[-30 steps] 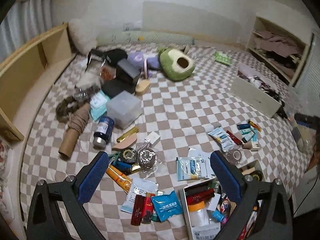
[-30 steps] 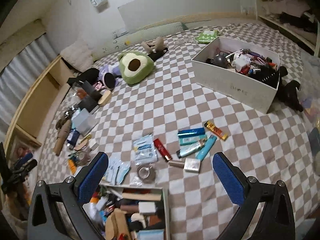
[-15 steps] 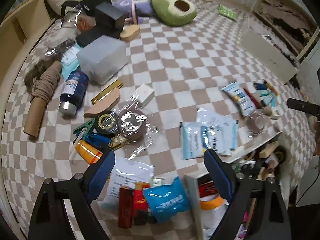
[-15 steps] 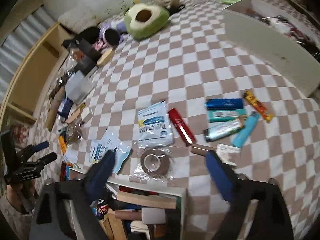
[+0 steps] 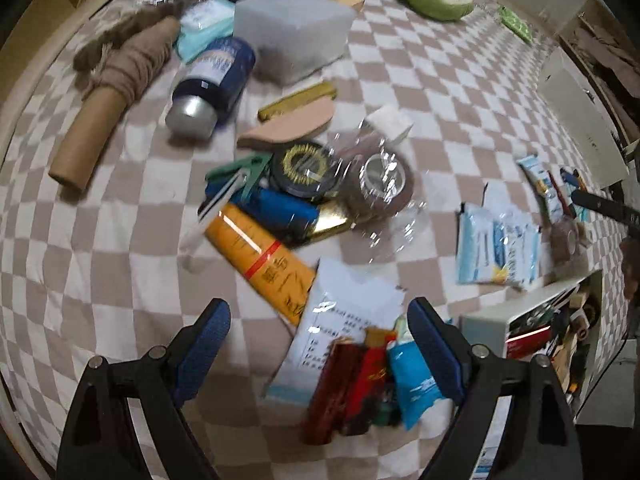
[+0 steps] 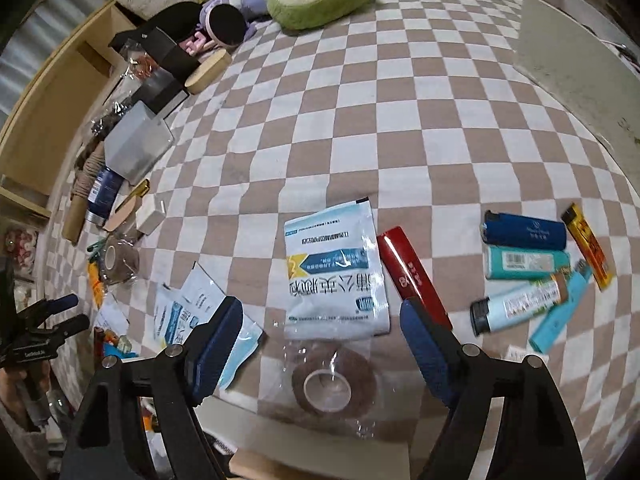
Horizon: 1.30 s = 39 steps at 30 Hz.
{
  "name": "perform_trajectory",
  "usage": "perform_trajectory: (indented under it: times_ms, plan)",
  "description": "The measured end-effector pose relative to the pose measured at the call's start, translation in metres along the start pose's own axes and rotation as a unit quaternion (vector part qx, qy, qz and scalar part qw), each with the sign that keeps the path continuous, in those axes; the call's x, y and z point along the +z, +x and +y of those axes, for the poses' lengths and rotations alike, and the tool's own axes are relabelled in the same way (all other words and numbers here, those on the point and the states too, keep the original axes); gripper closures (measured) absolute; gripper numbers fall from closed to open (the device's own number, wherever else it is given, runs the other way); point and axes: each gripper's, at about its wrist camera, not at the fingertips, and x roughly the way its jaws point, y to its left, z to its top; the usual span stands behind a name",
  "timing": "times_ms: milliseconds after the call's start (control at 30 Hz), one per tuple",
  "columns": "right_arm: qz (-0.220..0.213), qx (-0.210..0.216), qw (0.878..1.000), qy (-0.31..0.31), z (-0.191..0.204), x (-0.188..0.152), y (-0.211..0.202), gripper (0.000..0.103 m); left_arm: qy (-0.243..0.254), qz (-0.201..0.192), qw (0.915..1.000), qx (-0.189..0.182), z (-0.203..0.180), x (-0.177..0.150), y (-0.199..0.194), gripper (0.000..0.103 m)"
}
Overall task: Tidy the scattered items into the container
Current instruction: 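Move both tools down toward a blue-white packet and a bagged tape roll, then grasp the blue-white packet with the right tool while the left grasps the bagged tape roll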
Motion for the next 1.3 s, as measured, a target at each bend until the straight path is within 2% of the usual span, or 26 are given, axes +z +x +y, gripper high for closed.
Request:
perform_trajectory:
  times_ms: [167, 400, 533, 667, 767, 900, 1033, 1133, 1233, 1300]
  plan:
    - [0.019, -0.008, 1.0, -0.004, -0.007, 0.005, 0.014, 0.022, 0.0, 0.005, 1.0, -0.004, 0.0, -0.002, 0.005, 0.013]
    - [0.057, 0.012, 0.998, 0.01, -0.006, 0.007, 0.035, 0.022, -0.001, -0.042, 0.9989, -0.022, -0.014, 0.019, -0.008, 0.013]
    - [0.068, -0.016, 0.998, -0.006, 0.001, 0.009, 0.047, 0.022, -0.001, -0.046, 0.9985, -0.028, -0.029, 0.033, -0.004, 0.013]
    - [0.068, -0.035, 0.997, -0.022, 0.006, 0.01, 0.05, 0.022, -0.018, -0.049, 0.9985, -0.014, -0.036, 0.05, 0.006, 0.013]
    - [0.058, -0.059, 0.996, -0.03, 0.006, 0.009, 0.048, 0.037, -0.041, -0.047, 0.9978, -0.025, -0.035, 0.063, 0.015, 0.013]
    - [0.049, -0.052, 0.997, -0.032, 0.004, 0.006, 0.044, 0.037, -0.047, -0.043, 0.9975, -0.033, -0.041, 0.07, 0.021, 0.013]
    - [0.043, -0.053, 0.997, -0.042, 0.004, 0.002, 0.04, 0.038, -0.029, -0.035, 0.9983, -0.037, -0.046, 0.068, 0.02, 0.013]
    - [0.041, -0.037, 0.998, -0.038, 0.001, 0.001, 0.034, 0.04, -0.01, -0.033, 0.9986, -0.041, -0.04, 0.061, 0.013, 0.013]
    - [0.038, -0.023, 0.998, -0.036, -0.001, 0.0, 0.029, 0.052, -0.004, -0.021, 0.999, -0.04, -0.026, 0.052, 0.011, 0.013]
    - [0.039, -0.02, 0.998, -0.036, -0.001, 0.0, 0.028, 0.053, -0.013, -0.014, 0.9993, -0.033, -0.014, 0.045, 0.011, 0.013]
